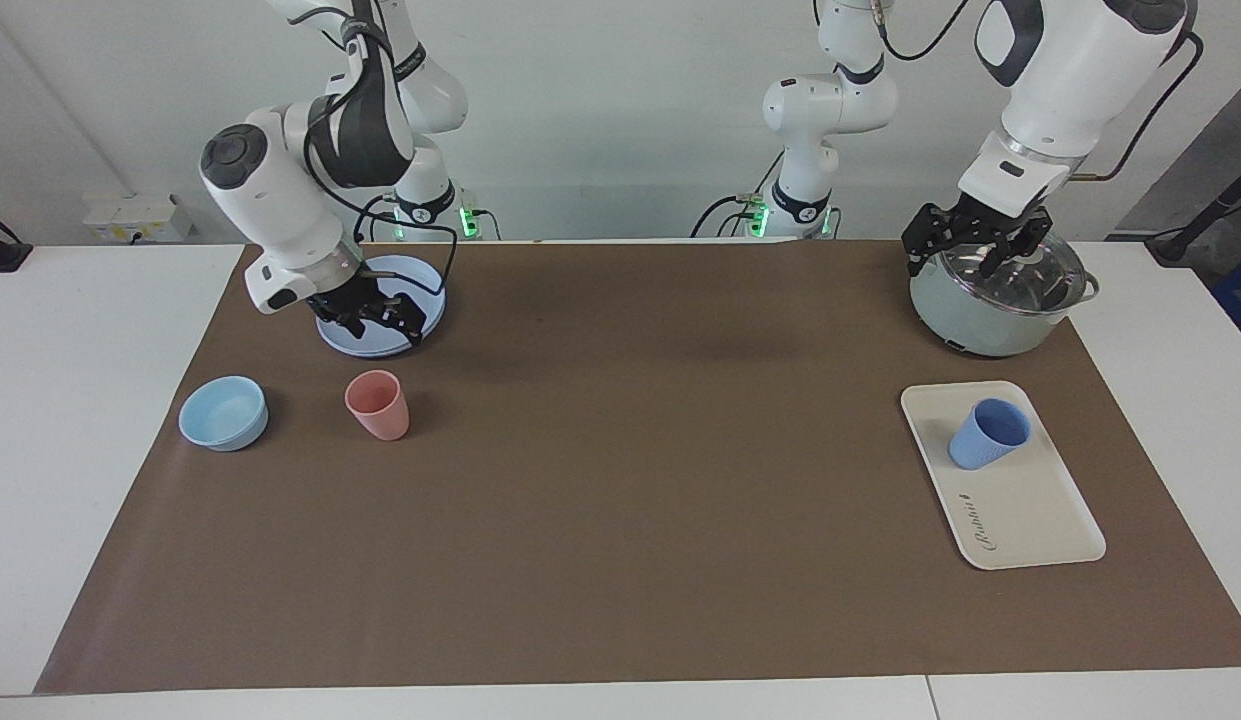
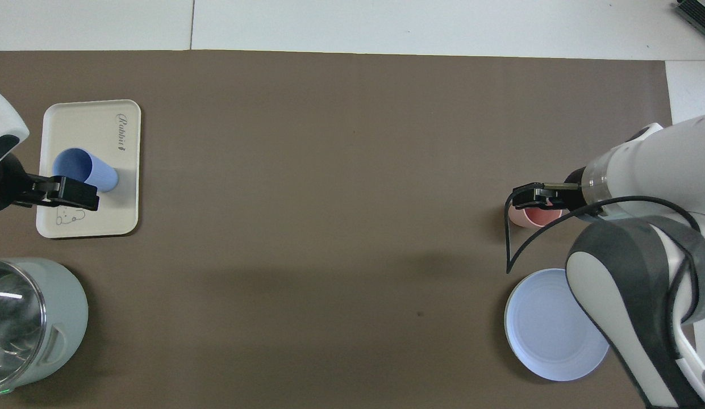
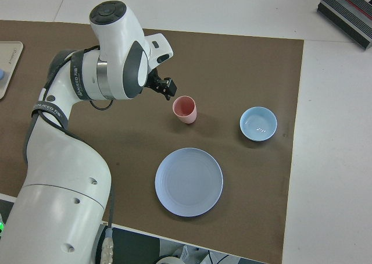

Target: Place cup on tray

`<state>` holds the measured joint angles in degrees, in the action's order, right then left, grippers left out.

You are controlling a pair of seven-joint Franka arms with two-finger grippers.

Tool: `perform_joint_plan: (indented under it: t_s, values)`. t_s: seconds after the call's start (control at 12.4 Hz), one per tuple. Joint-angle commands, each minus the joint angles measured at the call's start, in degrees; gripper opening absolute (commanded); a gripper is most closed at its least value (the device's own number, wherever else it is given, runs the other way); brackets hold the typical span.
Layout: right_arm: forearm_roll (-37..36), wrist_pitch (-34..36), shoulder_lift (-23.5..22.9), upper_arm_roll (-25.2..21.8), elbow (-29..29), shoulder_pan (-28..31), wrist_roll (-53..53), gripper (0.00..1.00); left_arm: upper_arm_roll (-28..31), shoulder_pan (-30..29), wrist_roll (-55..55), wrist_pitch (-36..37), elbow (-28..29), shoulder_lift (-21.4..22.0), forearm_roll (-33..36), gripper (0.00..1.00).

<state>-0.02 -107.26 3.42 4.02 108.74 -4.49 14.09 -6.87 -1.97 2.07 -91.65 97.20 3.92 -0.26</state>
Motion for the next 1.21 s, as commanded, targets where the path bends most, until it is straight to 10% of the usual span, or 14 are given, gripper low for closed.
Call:
perform_joint_plan:
  t_s: [0.0, 0.32, 1.12]
  values:
    - [-2.1, 7.0, -1.0, -0.2, -10.6, 0.4, -1.8, 0.99, -0.8, 0.2, -1.1, -1.4, 2.2, 1.8, 1.2, 1.0]
    - [-4.4, 14.8, -1.6, -0.9, -21.2, 1.2, -2.1, 0.99, -0.6, 0.4, -0.9, -1.2, 2.3, 1.8, 1.2, 1.0]
    - [-3.2, 22.4, 1.1, -1.6, -17.9, 2.4, -2.1, 1.0, -0.6, -0.9, -1.0, -0.5, 1.9, 1.8, 1.2, 1.0]
